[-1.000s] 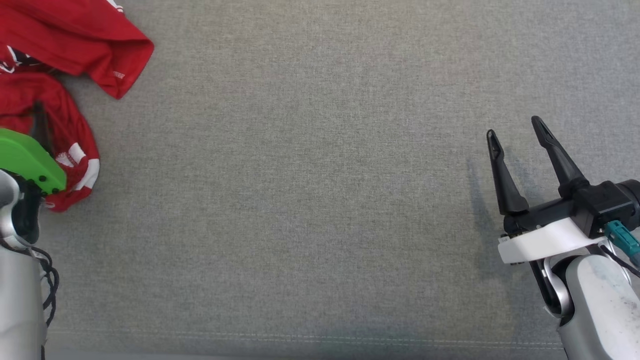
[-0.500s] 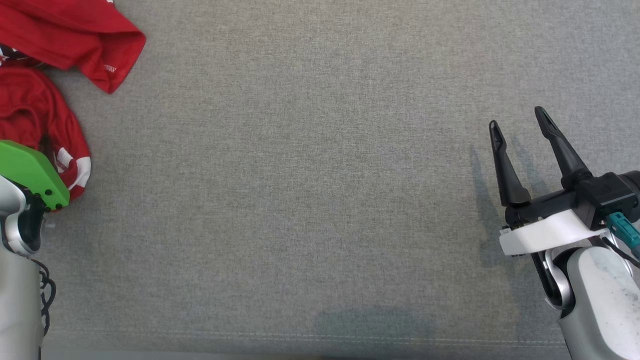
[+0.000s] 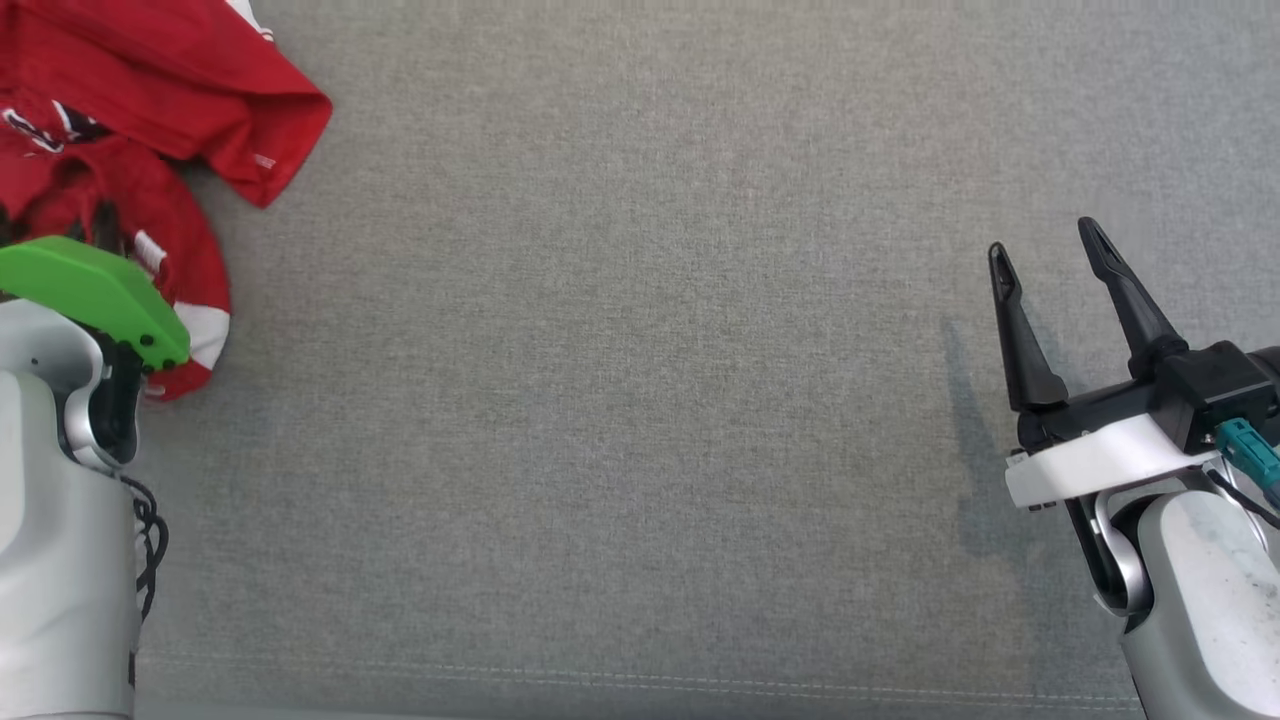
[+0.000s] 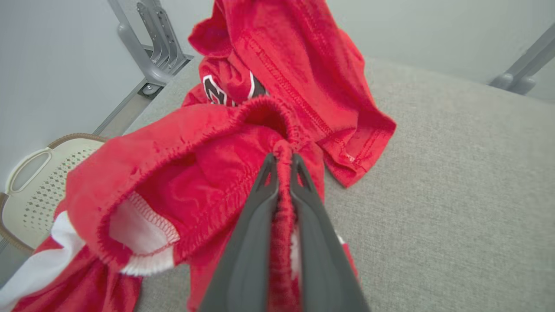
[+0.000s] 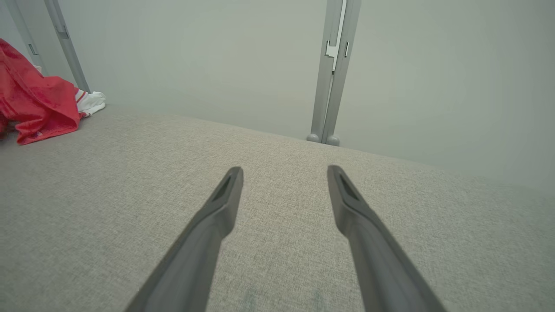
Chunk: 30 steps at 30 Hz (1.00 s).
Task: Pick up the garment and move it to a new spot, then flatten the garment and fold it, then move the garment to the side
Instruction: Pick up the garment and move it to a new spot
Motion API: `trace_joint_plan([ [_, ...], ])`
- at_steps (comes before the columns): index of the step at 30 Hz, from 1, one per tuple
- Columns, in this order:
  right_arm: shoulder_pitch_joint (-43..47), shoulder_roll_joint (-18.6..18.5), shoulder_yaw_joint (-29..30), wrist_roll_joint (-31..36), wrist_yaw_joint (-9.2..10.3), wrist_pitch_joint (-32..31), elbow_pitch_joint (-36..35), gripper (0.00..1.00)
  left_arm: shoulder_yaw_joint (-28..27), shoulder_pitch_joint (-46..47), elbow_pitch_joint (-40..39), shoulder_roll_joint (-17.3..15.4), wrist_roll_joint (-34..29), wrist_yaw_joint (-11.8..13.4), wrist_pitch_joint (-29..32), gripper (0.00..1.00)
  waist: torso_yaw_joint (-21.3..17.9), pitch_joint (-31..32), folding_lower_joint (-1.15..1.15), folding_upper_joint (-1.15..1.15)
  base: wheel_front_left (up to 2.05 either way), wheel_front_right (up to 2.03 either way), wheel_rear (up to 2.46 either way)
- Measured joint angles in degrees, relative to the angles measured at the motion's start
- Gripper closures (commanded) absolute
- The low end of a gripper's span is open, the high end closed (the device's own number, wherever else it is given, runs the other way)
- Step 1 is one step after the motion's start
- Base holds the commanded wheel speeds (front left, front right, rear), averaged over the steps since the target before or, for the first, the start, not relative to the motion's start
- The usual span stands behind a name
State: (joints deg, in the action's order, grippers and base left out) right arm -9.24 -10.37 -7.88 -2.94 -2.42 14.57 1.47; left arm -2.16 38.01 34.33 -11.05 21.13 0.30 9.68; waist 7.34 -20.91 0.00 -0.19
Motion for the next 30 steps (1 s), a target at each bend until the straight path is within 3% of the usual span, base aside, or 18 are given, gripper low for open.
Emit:
trace_joint_plan([
  [12,0.17,2.45,0.44,-1.19,0.09,0.01,1.75,0.0,2.78,2.09,-5.37,1.02,0.91,-5.84,-4.93,1.0,1.57,7.86,0.0,0.0,0.0,0.0,0.0],
  [24,3.57,4.99,-0.49,-2.36,0.59,0.01,3.74,0.0,9.44,2.79,-12.2,3.67,2.65,-6.93,-4.38,1.0,0.46,16.01,0.0,0.0,0.0,0.0,0.0],
  [30,4.64,5.15,-1.76,-2.7,0.49,0.01,3.9,0.0,12.81,2.93,-17.07,8.17,6.42,-7.39,-1.94,1.0,-2.92,18.79,0.0,0.0,0.0,0.0,0.0],
])
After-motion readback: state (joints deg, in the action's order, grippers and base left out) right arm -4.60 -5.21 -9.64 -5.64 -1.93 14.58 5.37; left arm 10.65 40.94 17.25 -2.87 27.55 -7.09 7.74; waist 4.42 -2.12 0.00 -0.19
